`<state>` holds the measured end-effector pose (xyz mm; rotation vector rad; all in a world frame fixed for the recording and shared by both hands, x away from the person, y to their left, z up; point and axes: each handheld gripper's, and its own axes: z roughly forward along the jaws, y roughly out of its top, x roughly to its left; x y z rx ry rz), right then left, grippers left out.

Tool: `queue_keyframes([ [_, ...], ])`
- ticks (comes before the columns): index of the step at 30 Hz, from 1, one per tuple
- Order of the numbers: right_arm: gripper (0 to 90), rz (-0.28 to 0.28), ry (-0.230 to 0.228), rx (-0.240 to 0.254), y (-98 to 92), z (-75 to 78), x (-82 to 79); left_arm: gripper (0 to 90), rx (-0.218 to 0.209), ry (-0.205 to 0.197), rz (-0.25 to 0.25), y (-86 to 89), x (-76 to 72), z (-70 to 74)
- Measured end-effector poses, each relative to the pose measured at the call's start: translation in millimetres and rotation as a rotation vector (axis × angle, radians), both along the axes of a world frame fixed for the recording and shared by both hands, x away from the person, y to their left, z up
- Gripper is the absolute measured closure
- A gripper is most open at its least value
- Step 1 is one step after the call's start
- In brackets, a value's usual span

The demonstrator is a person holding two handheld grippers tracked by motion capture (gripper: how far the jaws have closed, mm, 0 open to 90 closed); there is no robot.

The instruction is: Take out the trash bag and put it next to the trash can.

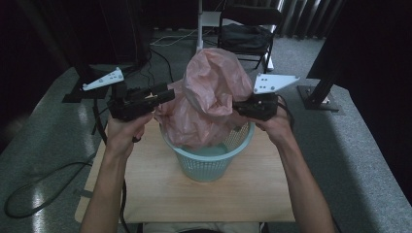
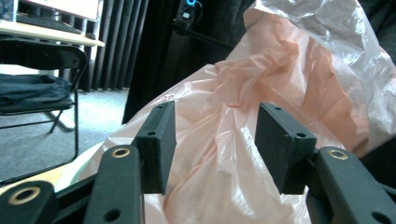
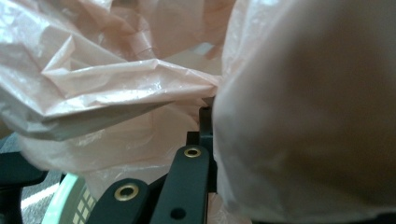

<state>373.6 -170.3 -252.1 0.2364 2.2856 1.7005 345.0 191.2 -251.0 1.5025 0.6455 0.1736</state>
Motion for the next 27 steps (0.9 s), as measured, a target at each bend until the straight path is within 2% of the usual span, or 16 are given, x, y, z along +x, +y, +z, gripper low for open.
queue_keyframes([
  [4,89.0,-0.017,0.001,0.005,-3.6,1.6,0.8,45.8,0.033,-0.012,-0.036,-7.2,-6.2,-1.4],
  [6,89.0,-0.026,0.000,0.009,-3.9,1.9,1.1,44.4,0.062,-0.025,-0.036,-13.0,-9.1,-0.8],
  [8,89.0,-0.035,-0.001,0.018,-4.7,2.8,1.3,43.6,0.078,-0.031,-0.048,-17.2,-10.5,0.1],
  [11,89.0,-0.049,-0.001,0.031,-8.1,5.4,1.7,42.8,0.094,-0.042,-0.040,-18.7,-11.0,2.0],
  [27,89.1,-0.124,-0.024,0.097,-24.6,21.4,2.7,42.9,0.069,-0.023,-0.031,-10.6,-7.7,-1.6],
])
